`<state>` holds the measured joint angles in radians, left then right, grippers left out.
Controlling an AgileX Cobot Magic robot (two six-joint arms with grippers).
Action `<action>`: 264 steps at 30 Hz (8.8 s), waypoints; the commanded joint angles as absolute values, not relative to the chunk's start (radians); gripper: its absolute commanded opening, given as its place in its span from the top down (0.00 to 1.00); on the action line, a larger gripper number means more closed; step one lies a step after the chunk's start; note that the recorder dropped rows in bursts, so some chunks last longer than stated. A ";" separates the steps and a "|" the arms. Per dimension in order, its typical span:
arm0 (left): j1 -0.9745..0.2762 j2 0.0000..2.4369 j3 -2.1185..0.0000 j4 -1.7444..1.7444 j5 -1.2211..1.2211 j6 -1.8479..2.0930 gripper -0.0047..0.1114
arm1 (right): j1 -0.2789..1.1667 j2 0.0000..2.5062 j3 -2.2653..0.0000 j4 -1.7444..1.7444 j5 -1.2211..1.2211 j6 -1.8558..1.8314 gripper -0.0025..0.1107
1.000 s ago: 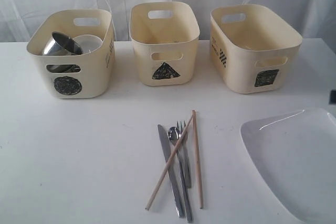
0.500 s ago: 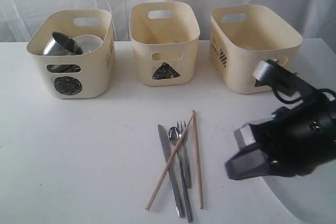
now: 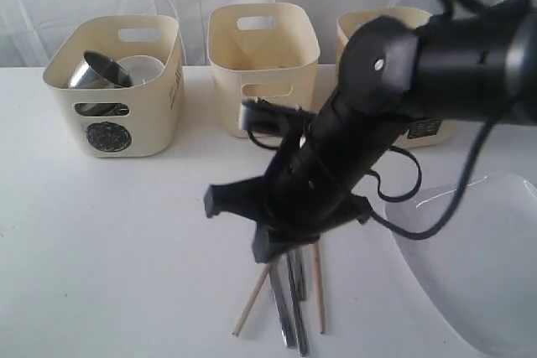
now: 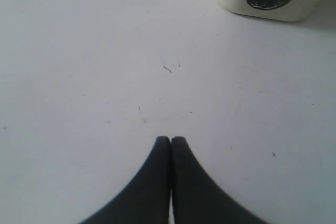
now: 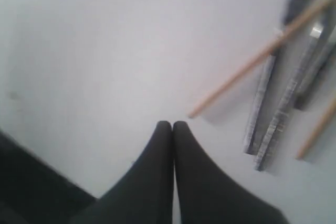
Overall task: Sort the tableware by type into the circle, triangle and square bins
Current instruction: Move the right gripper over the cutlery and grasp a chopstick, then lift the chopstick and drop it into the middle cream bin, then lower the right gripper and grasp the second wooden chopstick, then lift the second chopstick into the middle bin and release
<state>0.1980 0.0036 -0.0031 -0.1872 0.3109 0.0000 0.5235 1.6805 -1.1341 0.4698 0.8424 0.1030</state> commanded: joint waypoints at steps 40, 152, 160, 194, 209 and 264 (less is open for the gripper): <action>0.047 0.000 0.000 -0.192 0.309 0.000 0.96 | 0.539 1.924 -1.165 0.312 0.666 0.321 0.69; 0.048 0.000 0.000 -0.192 0.307 0.000 0.96 | 0.287 1.837 -1.253 0.459 0.888 -0.257 0.98; 0.048 0.000 0.000 -0.192 0.307 0.000 0.96 | 0.417 1.825 -1.173 0.378 0.817 -0.178 0.98; 0.048 0.000 0.000 -0.192 0.307 0.000 0.96 | 0.378 1.991 -1.245 0.082 0.756 0.059 0.63; 0.048 0.000 0.000 -0.192 0.307 0.000 0.96 | 0.378 2.049 -1.245 0.094 0.711 0.116 0.98; 0.048 0.000 0.000 -0.192 0.307 0.000 0.96 | 0.295 2.117 -1.584 0.075 -0.502 -0.027 0.63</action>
<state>0.0545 0.0036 -0.0031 -0.1872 0.3088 0.0000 0.3081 2.1763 -1.5749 0.0802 -0.6002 0.0000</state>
